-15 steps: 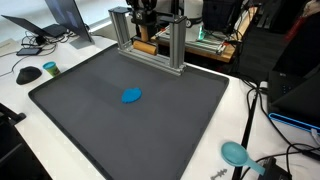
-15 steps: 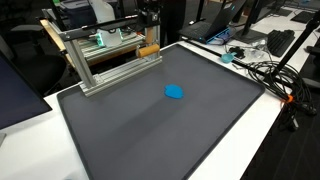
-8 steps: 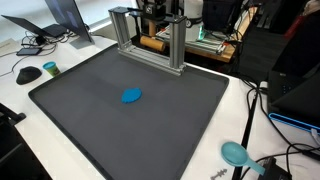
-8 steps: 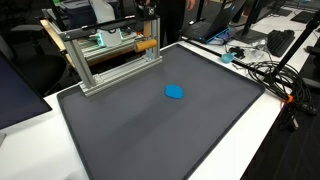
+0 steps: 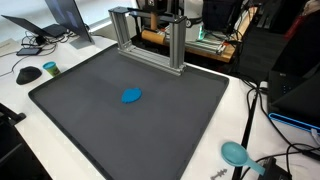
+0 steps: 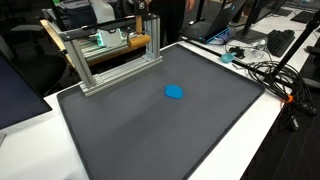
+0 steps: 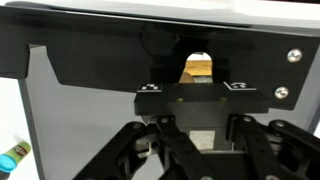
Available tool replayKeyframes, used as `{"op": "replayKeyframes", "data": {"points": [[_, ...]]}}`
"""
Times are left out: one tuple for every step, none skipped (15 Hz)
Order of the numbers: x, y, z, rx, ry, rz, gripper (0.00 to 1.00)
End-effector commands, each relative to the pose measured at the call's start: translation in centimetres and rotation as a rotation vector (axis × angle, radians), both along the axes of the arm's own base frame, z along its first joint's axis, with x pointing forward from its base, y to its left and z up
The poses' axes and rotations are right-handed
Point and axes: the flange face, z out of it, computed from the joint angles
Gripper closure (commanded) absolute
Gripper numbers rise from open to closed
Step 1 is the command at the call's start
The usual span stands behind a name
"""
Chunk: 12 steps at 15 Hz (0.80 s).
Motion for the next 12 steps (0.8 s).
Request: {"op": "replayKeyframes", "data": {"points": [[-1.7, -0.2, -0.6, 0.055, -0.037, 0.036, 0.78], [-1.8, -0.1, -1.0, 0.061, -0.046, 0.038, 0.78], [-2.0, 0.0, -1.3, 0.071, -0.054, 0.037, 0.78], [-2.1, 0.2, -1.8, 0.076, -0.059, 0.032, 0.78], [-2.2, 0.3, -2.2, 0.084, -0.063, 0.027, 0.78], [-2.5, 0.4, -2.6, 0.089, -0.061, 0.023, 0.78], [-2.6, 0.5, -2.9, 0.094, -0.057, 0.019, 0.78], [-2.7, 0.3, -2.8, 0.095, -0.055, 0.006, 0.78], [-2.9, 0.3, -2.9, 0.098, -0.048, 0.003, 0.78], [-3.0, 0.2, -3.0, 0.1, -0.04, -0.006, 0.78], [-3.2, 0.1, -3.1, 0.102, -0.032, -0.009, 0.78], [-3.3, 0.1, -3.2, 0.101, -0.026, -0.017, 0.78]]}}
